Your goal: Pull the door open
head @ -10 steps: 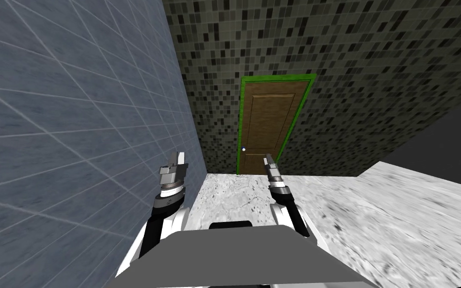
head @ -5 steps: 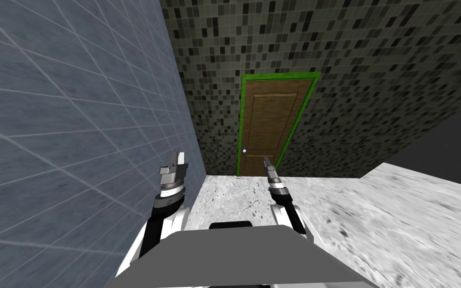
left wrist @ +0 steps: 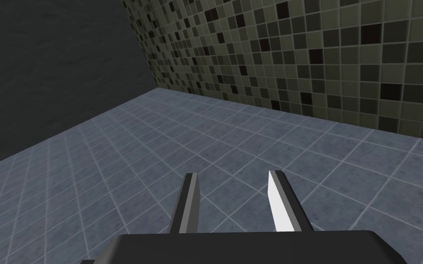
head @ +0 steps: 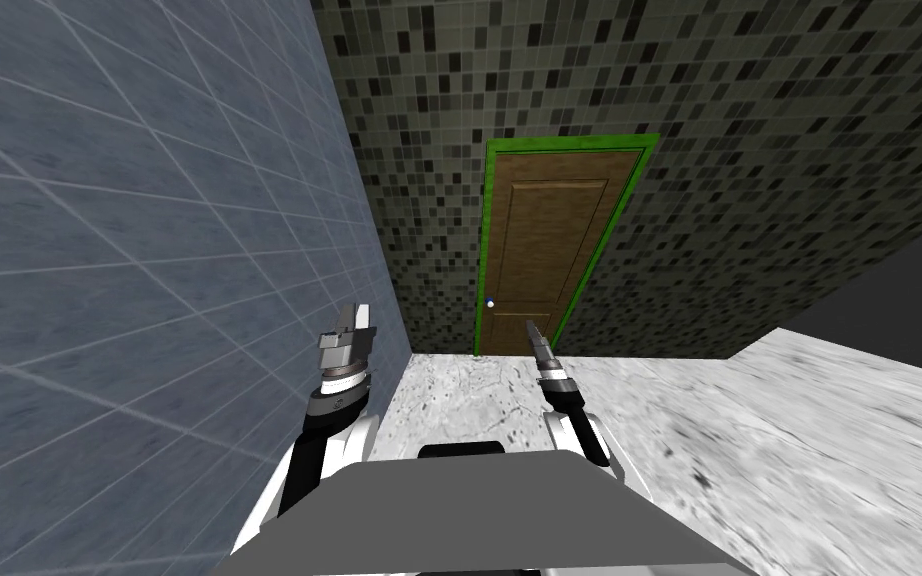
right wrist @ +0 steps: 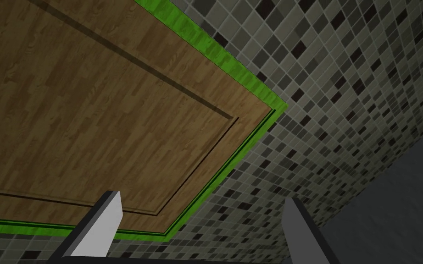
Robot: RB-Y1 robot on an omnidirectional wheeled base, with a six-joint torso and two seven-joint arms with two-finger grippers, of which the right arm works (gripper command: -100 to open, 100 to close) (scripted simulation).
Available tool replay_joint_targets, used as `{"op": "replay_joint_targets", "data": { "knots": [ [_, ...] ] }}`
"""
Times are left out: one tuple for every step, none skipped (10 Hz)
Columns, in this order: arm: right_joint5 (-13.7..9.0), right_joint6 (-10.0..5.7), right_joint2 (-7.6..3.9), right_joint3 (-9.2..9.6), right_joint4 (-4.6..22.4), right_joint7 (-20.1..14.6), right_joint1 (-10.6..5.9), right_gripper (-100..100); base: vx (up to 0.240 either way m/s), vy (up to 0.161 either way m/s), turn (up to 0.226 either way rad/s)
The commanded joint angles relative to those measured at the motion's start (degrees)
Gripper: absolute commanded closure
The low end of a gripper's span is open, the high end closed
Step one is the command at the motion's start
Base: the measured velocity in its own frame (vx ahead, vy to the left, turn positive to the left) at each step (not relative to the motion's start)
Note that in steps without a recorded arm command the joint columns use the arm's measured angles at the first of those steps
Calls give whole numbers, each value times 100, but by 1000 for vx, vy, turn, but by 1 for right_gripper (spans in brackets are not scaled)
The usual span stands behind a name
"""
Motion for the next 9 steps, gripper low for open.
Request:
{"op": "replay_joint_targets", "data": {
  "knots": [
    [70, -74, 2, -45, 172, 167, -20, -100, 88, 3, -8],
    [109, -123, -4, -83, 293, 259, -39, -100, 88, 15, -7],
    [149, -173, -9, -122, 417, 354, -59, -100, 99, 9, -7],
    [189, -223, -14, -161, 540, 449, -78, -100, 109, 24, -6],
    [228, -273, -20, -200, 664, 544, -98, -100, 114, 23, -8],
    [268, -323, -25, -239, 788, 639, -118, -100, 104, 13, -9],
    [308, -374, -30, -278, 912, 734, -137, -100, 100, 1, -7],
    [349, -425, -34, -319, 1039, 832, -158, -100, 96, 8, -5],
    [389, -477, -37, -359, 1166, 930, -178, -100, 97, 11, -9]
  ]
}}
